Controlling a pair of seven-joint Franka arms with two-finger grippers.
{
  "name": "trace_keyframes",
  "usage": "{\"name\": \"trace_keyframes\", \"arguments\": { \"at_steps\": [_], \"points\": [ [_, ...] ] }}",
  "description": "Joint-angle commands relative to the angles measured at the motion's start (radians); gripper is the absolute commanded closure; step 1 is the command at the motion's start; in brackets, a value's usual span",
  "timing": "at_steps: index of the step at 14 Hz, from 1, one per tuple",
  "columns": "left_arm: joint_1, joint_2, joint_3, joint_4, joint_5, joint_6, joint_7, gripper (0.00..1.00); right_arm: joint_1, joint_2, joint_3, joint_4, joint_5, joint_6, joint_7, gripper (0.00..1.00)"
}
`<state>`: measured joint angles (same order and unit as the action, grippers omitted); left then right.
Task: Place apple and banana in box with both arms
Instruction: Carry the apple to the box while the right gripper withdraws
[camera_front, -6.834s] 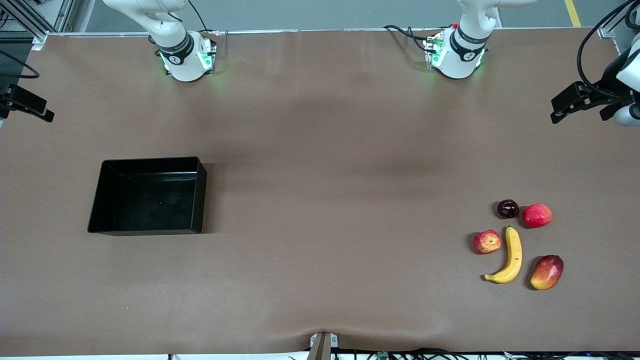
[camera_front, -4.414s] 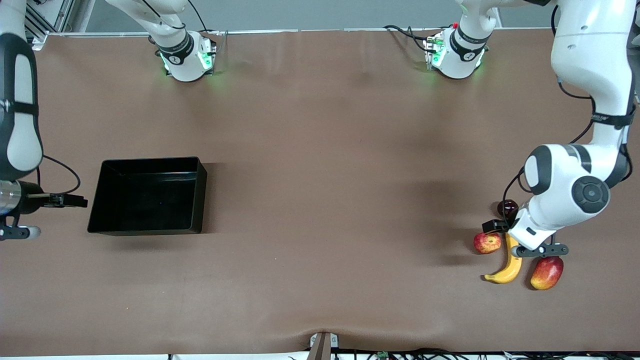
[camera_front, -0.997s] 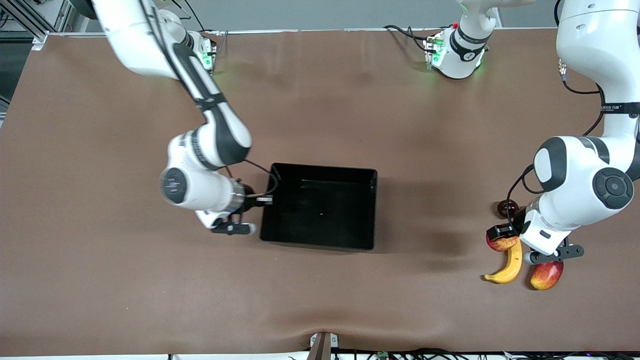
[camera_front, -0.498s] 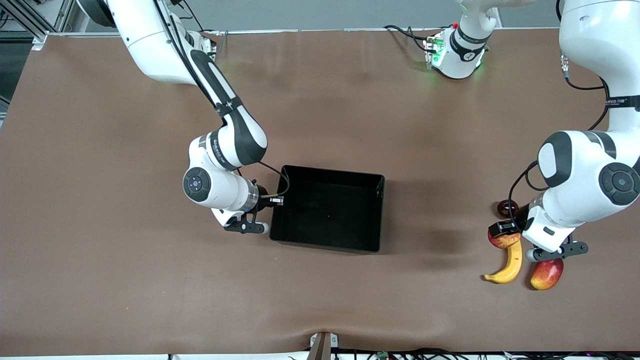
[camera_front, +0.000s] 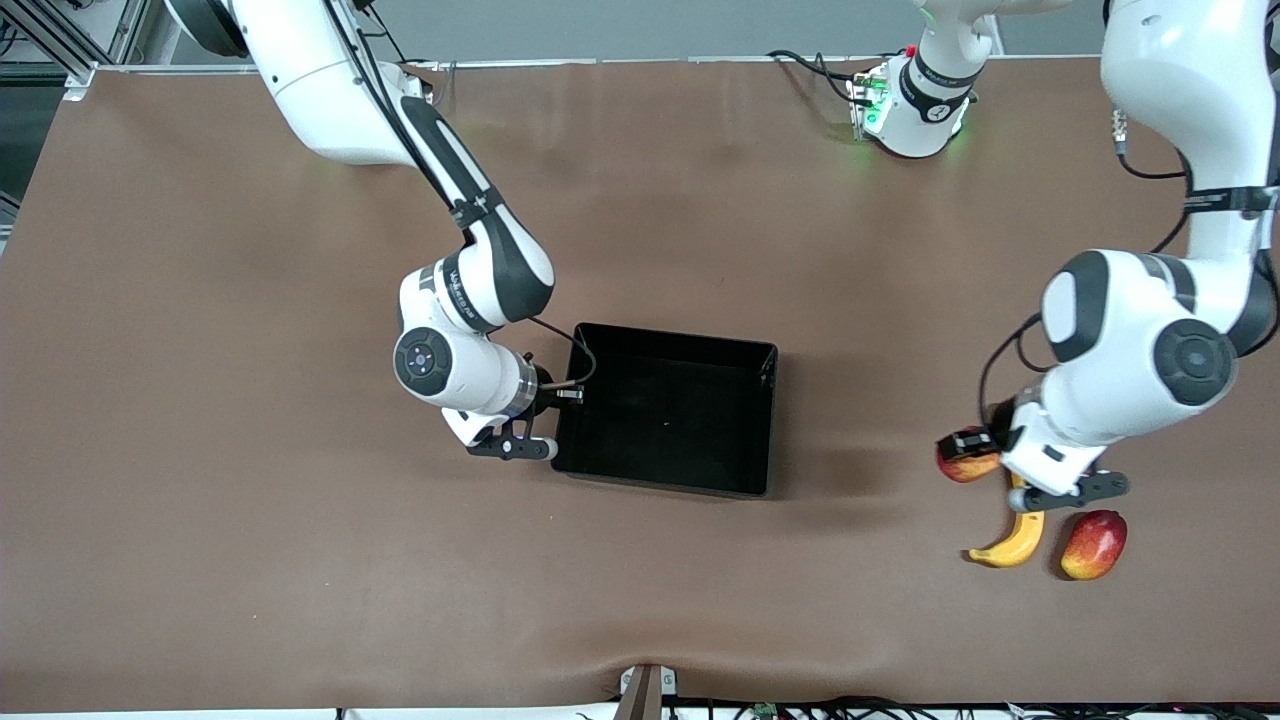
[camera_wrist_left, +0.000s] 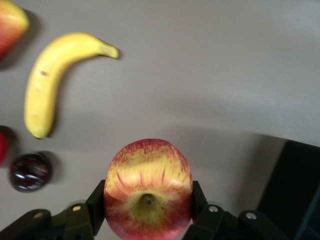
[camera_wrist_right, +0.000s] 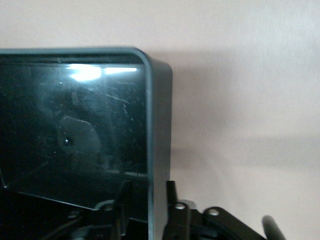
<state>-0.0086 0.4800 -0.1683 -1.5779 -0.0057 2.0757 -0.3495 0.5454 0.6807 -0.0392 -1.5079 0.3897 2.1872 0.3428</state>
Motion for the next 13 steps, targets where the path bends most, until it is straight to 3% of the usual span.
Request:
{"name": "trace_keyframes", "arguments": {
  "at_steps": [1,5,9,13],
  "points": [
    [-0.052,-0.024,-0.011,-0.030,-0.008,-0.023,-0.090,1.00,-0.007,-0.010,-0.007,0.096,-0.064,-0.061,0.012,0.00],
    [-0.157,-0.020,-0.014,-0.021,-0.007,-0.023,-0.251,1.00,-0.105,-0.041,-0.014,0.264,-0.074,-0.355,0.010,0.00],
    [-0.276,-0.011,-0.014,-0.011,0.019,-0.011,-0.414,1.00,-0.209,-0.177,-0.008,0.272,-0.147,-0.460,-0.016,0.00],
    [-0.352,0.026,-0.016,-0.004,0.042,-0.005,-0.485,1.00,-0.301,-0.280,-0.010,0.262,-0.195,-0.566,-0.184,0.00]
  ]
}}
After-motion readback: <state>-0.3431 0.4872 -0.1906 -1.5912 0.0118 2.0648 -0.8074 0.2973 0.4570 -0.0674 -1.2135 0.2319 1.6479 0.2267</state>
